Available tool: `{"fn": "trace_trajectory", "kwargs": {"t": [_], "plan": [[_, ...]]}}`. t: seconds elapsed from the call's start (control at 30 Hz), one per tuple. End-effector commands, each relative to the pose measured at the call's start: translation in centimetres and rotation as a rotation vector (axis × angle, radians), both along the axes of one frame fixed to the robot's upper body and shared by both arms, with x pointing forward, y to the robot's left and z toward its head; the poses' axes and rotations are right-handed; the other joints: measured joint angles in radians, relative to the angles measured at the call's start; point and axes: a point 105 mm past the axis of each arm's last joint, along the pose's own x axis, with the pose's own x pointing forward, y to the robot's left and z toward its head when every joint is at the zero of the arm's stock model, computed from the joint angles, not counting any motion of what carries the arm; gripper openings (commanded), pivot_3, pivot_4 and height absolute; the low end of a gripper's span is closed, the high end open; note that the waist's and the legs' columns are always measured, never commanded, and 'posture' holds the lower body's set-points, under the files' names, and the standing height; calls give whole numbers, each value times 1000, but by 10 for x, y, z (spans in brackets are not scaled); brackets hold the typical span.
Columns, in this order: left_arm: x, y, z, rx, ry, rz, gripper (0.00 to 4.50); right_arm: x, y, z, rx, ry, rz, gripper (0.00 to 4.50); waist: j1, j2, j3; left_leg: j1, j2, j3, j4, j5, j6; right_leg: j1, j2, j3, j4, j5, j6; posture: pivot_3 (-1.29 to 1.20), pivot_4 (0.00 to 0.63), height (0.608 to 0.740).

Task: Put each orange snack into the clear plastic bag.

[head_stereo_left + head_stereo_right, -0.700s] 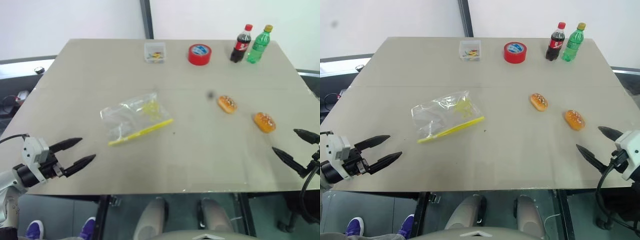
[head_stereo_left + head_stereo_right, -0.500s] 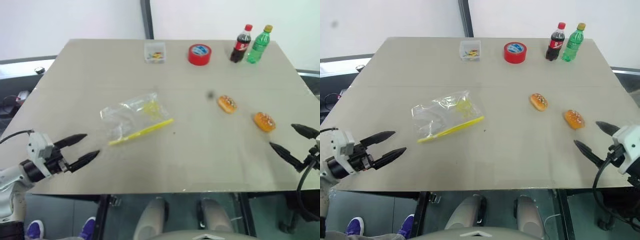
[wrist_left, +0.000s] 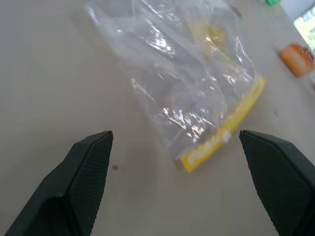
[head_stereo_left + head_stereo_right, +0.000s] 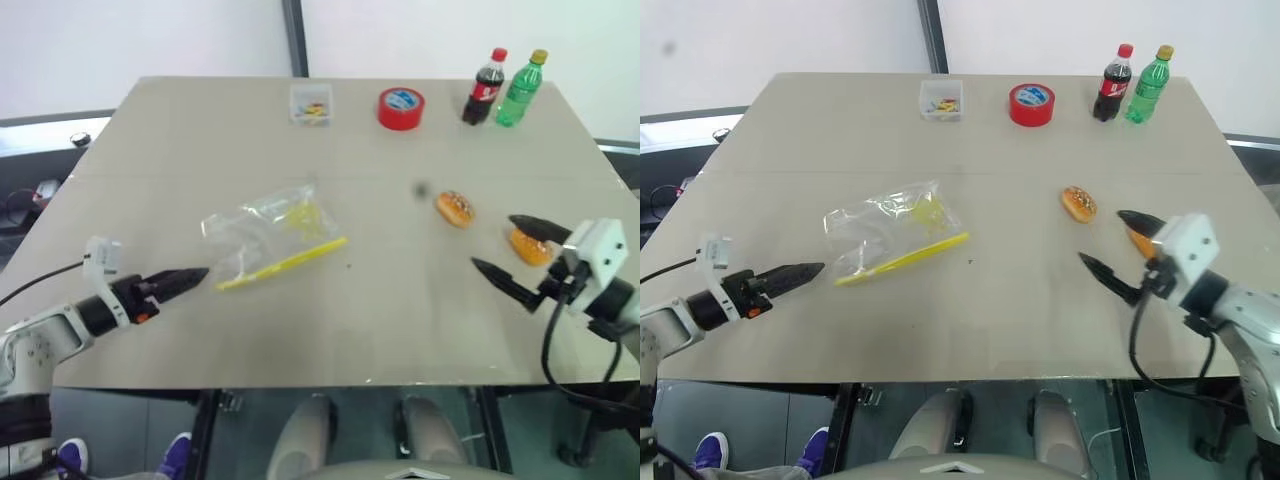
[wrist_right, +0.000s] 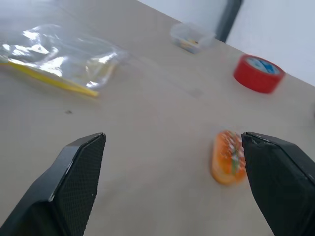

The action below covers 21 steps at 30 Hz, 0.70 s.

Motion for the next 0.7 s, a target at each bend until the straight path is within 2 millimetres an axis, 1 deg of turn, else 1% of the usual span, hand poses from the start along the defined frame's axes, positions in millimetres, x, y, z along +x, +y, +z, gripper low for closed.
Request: {"fn": "trace_trajectory", "kwargs": {"t": [0.03, 0.07, 0.17, 0.27, 0.33, 0.37, 0.43, 0.47, 0.53, 0.57, 0.7], "plan": [[13, 6, -6, 3, 60, 54, 4386, -2, 18, 11, 16, -45, 54, 4500, 2, 0, 0, 0, 0, 0, 0, 0, 0, 0, 0, 0, 0, 0, 0, 0, 150, 740], [18, 3, -9, 11, 62, 40, 4386, -2, 21, 12, 20, -45, 66, 4500, 3, 0, 0, 0, 0, -1, 0, 0, 0, 0, 0, -1, 0, 0, 0, 0, 150, 740], [28, -22, -16, -21, 86, -69, 4386, -4, 25, 12, 29, -43, 79, 4500, 6, 1, -1, 0, -1, -1, 0, 0, 0, 0, -1, -1, 1, 0, 0, 0, 150, 740], [41, -50, -10, -212, 112, -174, 4386, -7, 25, 10, 23, -42, 73, 4500, 13, 3, -2, 0, -3, -2, 0, 0, 0, 1, -2, -1, 1, 0, 0, 0, 150, 740], [43, -62, -7, -314, 134, -246, 4386, -9, 24, 9, 19, -40, 64, 4500, 15, 2, -2, -1, -5, -3, 2, 0, 0, 1, -3, -3, 1, 0, 0, 0, 150, 740], [43, -65, -7, -347, 146, -268, 4386, -9, 24, 9, 18, -40, 61, 4500, 11, 2, -3, -1, -6, -3, 2, 0, 0, 1, -3, -3, 1, 0, 0, 0, 150, 740], [42, -74, -12, -421, 175, -317, 4386, -12, 23, 9, 14, -39, 56, 4500, 3, 2, -3, -1, -7, -3, 2, 0, 0, 1, -3, -3, 1, 0, 0, 0, 150, 740], [42, -79, -19, -444, 198, -341, 4386, -13, 24, 8, 13, -39, 54, 4500, 1, 2, -3, -1, -7, -3, 2, 0, 0, 1, -2, -3, 1, 0, 1, 0, 150, 740], [44, -88, -38, -406, 235, -354, 4386, -15, 25, 8, 10, -40, 50, 4500, 1, 3, -3, -1, -8, -2, 2, 0, 0, 1, -2, -3, 1, 0, 1, 0, 150, 740], [49, -91, -44, -401, 242, -330, 4386, -16, 25, 8, 11, -40, 48, 4500, 3, 5, -6, -1, -8, -2, 2, 0, 0, 1, -2, -3, 1, 0, 1, 0, 150, 740], [60, -116, -43, -509, 222, -340, 4386, -22, 27, 7, 11, -37, 36, 4500, 10, 14, -13, 2, -7, -4, 3, 0, 0, 6, -3, -4, 1, 0, 1, 0, 150, 740]]}}
